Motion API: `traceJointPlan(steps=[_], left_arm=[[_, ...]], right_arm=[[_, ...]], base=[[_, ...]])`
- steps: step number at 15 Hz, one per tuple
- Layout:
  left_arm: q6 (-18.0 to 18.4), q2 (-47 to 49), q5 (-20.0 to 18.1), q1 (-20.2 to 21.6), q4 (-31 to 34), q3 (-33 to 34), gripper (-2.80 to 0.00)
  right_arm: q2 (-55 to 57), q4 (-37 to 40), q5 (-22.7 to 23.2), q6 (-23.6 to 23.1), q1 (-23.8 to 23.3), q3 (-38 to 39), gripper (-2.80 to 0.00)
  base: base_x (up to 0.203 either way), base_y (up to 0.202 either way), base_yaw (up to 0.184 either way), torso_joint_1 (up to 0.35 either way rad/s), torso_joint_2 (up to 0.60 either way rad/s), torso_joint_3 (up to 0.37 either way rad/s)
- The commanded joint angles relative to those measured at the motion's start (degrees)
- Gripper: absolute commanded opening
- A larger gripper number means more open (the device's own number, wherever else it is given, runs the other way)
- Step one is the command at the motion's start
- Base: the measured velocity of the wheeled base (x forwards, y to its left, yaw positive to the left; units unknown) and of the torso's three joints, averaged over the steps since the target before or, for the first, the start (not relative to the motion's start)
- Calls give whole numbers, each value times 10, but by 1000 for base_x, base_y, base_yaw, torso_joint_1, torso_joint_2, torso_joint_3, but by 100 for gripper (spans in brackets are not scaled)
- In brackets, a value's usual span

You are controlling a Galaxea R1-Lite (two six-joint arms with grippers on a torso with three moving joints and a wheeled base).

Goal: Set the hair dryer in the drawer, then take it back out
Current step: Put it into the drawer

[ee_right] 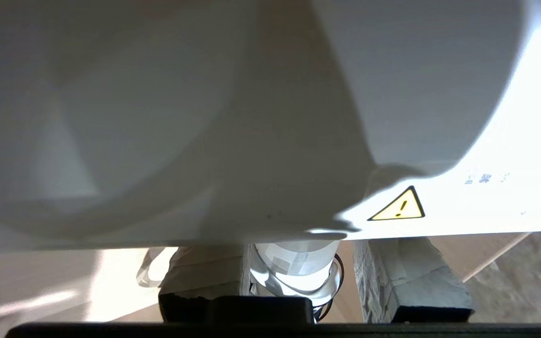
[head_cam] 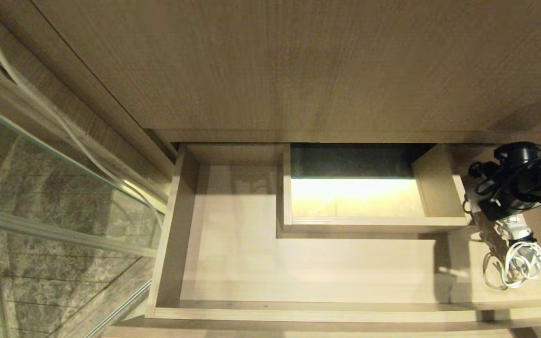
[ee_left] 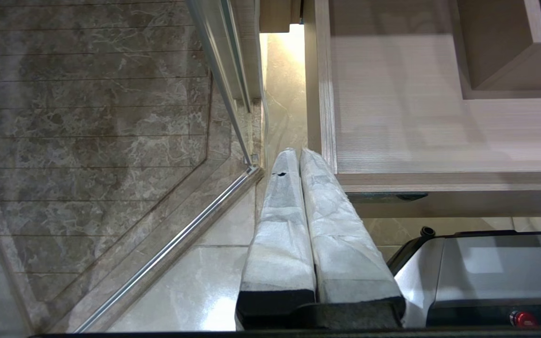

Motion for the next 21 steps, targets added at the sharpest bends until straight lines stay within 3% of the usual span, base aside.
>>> traceJointPlan(steps=[1,21], left_arm=[[0,0,0,0,0,0,-280],[0,0,0,0,0,0,-280]], right_arm=[[1,-5,-1,-1,1,8,-280],[34,11,2,-17,-8,-27,-280]], base=[[0,0,0,0,0,0],[0,0,0,0,0,0]])
